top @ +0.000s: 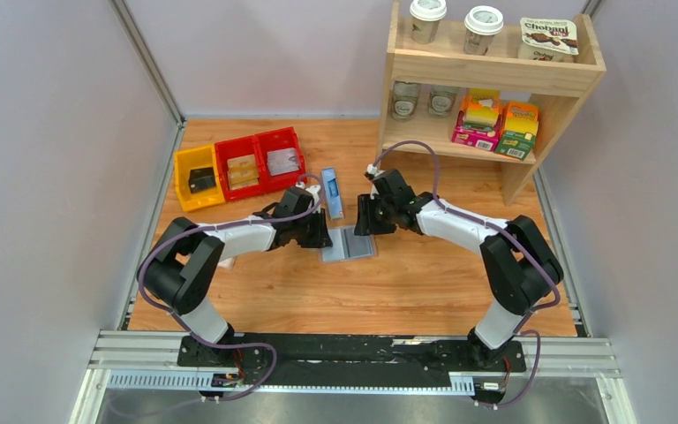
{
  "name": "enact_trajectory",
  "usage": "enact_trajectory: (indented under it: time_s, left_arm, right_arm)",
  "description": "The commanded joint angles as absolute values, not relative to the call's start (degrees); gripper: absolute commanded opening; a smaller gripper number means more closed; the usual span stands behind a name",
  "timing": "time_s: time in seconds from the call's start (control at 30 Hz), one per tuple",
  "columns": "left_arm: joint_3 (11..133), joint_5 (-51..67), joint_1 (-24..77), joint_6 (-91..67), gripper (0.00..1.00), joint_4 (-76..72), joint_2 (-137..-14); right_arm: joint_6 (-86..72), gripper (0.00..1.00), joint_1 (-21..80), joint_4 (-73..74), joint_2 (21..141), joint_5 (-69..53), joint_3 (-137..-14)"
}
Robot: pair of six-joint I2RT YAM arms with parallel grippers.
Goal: Take the credit cards out of the card holder
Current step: Remove the credit card from the card holder.
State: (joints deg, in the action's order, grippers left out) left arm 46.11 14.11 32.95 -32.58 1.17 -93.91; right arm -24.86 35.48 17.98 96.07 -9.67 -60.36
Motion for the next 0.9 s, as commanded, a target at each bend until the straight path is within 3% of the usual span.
enact_trajectory:
  time_s: [0.0, 0.7, 0.87]
  left_arm:
    - [45.00, 11.95, 33.49, -31.38, 0.23, 1.49, -94.22]
    - [43.51, 12.83, 33.93, -34.28, 0.23, 1.06, -95.80]
    - [43.59, 12.83, 33.93, -34.45, 0.22, 1.23, -95.71]
  right_arm:
    - [-23.82, 0.47, 36.30, 20.03, 98.35, -7.82, -63.45]
    - [-23.12, 0.43, 38.32, 20.39, 101.60, -8.79, -66.36]
    - [-23.91, 0.44, 38.41, 21.79, 101.34, -3.53, -66.01]
